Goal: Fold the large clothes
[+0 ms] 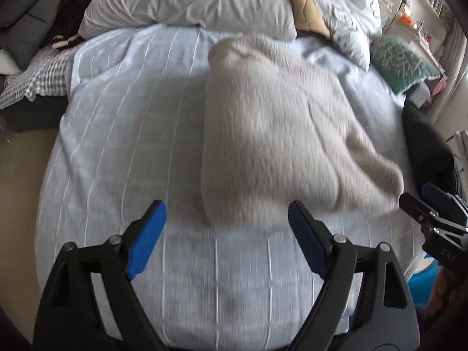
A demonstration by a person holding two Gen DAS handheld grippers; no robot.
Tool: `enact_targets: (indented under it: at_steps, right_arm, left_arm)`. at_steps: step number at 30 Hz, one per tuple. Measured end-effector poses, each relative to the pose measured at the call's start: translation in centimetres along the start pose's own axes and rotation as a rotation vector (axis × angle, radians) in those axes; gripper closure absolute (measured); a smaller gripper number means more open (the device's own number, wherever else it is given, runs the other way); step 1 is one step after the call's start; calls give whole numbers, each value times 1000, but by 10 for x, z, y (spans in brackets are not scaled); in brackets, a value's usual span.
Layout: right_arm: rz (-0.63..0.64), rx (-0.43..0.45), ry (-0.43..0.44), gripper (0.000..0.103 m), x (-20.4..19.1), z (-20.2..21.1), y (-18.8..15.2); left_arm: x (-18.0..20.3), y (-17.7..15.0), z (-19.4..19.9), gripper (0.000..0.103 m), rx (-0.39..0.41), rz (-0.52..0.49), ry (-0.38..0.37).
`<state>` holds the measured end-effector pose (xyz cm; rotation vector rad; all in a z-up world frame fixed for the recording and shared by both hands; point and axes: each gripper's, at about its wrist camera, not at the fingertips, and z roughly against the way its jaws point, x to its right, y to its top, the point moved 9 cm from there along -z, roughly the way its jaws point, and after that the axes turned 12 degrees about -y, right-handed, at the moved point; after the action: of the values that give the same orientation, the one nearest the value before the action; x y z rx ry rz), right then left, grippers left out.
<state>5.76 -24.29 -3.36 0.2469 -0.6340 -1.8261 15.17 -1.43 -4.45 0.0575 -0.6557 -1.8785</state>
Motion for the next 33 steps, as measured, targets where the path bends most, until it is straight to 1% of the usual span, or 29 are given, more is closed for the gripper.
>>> enact_targets:
  at_steps: [1, 2, 6, 9, 11, 13, 15, 17, 18, 19, 23, 33]
  right_arm:
    - [-3, 2, -13, 21, 6, 3, -6]
    - [-9, 4, -20, 21, 4, 6, -12]
    - [-20, -2, -44, 19, -3, 11, -34]
    - [-12, -7, -66, 17, -7, 16, -48]
    - [-6, -23, -64, 16, -10, 15, -53]
    - [6, -30, -65, 16, -13, 14, -56]
    - [6, -25, -78, 16, -14, 15, -57]
    - [-1, -24, -84, 13, -13, 17, -58]
    - [-7, -21, -83, 9, -12, 17, -58]
    - [-12, -16, -84, 8, -12, 19, -57]
    - [-9, 14, -81, 8, -14, 25, -55]
    - [-8, 3, -73, 8, -15, 22, -57]
  left_arm:
    - [2, -6, 0, 17, -13, 4, 3]
    - [4, -12, -1, 16, -22, 8, 4]
    - [8, -28, 5, 7, -14, 9, 39]
    - [7, -31, 8, 4, 3, -6, 85]
    - [6, -35, 9, 4, -2, 2, 90]
    - [5, -39, 9, 4, -11, 11, 94]
    - [2, -42, 10, 4, -10, 12, 114]
    - [2, -44, 10, 4, -8, -1, 137]
    - [2, -46, 10, 4, -9, -6, 138]
    - [2, -47, 10, 4, -10, -8, 137]
    - [2, -48, 10, 4, -3, -11, 143]
    - [6, -47, 13, 4, 12, -20, 141]
